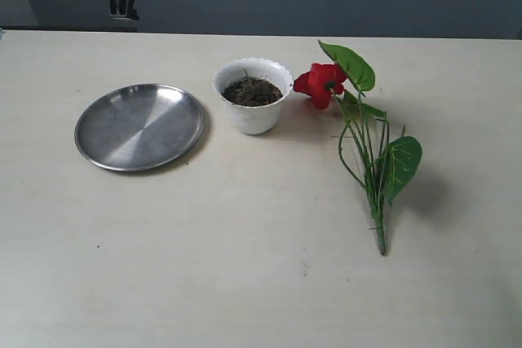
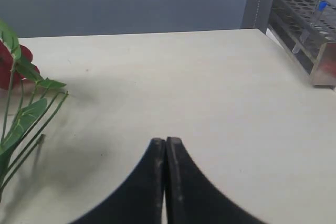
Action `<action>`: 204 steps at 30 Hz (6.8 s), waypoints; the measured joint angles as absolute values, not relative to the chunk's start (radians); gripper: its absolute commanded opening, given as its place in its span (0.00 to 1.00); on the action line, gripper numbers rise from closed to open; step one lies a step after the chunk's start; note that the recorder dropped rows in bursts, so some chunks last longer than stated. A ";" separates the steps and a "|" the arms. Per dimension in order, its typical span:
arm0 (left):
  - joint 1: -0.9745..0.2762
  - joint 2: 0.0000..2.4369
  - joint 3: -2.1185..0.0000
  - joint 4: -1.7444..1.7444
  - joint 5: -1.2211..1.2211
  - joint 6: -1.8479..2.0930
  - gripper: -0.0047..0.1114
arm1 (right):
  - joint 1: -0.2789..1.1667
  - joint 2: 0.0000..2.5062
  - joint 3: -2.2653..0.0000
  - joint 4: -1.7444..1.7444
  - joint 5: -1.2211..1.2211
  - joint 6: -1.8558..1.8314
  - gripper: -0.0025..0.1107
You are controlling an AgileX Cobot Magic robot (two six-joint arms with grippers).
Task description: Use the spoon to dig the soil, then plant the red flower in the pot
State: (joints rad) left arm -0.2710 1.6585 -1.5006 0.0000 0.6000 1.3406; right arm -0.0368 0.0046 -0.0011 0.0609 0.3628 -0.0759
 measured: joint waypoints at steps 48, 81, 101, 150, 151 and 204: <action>-0.387 1.989 -1.503 0.869 0.175 1.971 0.04 | -0.037 0.005 -0.001 0.061 0.363 -0.074 0.02; -0.468 2.001 -1.527 1.365 0.377 1.537 0.04 | -0.037 0.005 -0.001 0.061 0.363 -0.074 0.02; -0.479 2.025 -1.488 1.731 0.498 1.191 0.04 | -0.037 0.005 -0.001 0.061 0.363 -0.074 0.02; -0.579 2.258 -1.569 1.740 0.652 0.985 0.04 | -0.037 0.005 -0.001 0.061 0.363 -0.074 0.02; -0.579 2.258 -1.569 1.740 0.654 0.983 0.04 | -0.037 0.005 -0.001 0.061 0.363 -0.074 0.02; -0.614 2.157 -1.469 1.740 0.644 0.932 0.04 | -0.037 0.005 -0.001 0.061 0.363 -0.074 0.02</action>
